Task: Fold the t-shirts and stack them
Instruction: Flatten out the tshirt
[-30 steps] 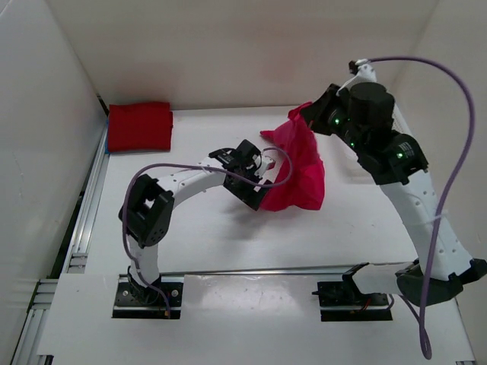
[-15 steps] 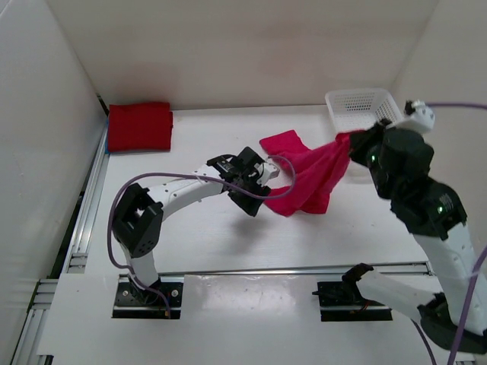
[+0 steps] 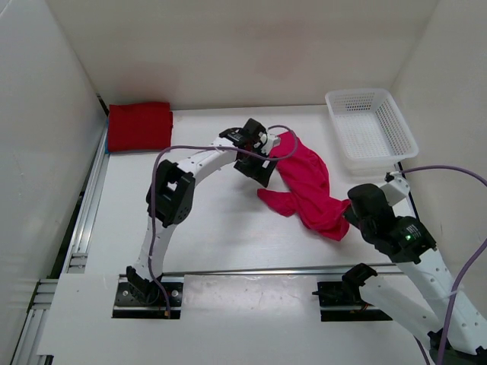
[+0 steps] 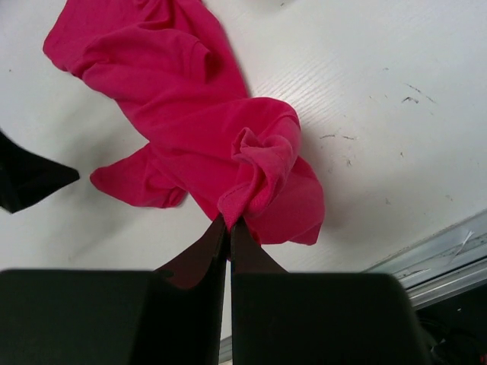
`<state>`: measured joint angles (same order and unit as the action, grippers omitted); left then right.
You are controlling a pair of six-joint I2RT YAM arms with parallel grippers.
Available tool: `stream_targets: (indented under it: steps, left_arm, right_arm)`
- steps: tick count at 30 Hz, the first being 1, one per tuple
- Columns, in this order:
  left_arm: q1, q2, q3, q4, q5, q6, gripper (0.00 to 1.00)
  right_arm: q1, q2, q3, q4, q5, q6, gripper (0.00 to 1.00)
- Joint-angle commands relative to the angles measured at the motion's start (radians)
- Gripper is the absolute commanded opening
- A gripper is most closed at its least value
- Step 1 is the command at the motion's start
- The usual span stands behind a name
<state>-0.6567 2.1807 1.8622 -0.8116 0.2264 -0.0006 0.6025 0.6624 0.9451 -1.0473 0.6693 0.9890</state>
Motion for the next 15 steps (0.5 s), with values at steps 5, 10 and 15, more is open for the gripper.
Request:
stream_targets:
  steps: [5, 10, 15]
  left_arm:
    - [-0.012, 0.057, 0.031, -0.054, 0.108, 0.001, 0.87]
    - [-0.012, 0.079, 0.008, -0.054, 0.133, 0.001, 0.87]
    - [-0.031, 0.142, 0.058, -0.054, 0.133, 0.001, 0.55]
  right_arm:
    - [0.002, 0.023, 0.015, -0.005, 0.015, 0.042, 0.0]
    - [0.002, 0.023, 0.004, -0.005, 0.015, 0.033, 0.0]
    - [0.002, 0.032, 0.018, -0.005, 0.027, 0.021, 0.0]
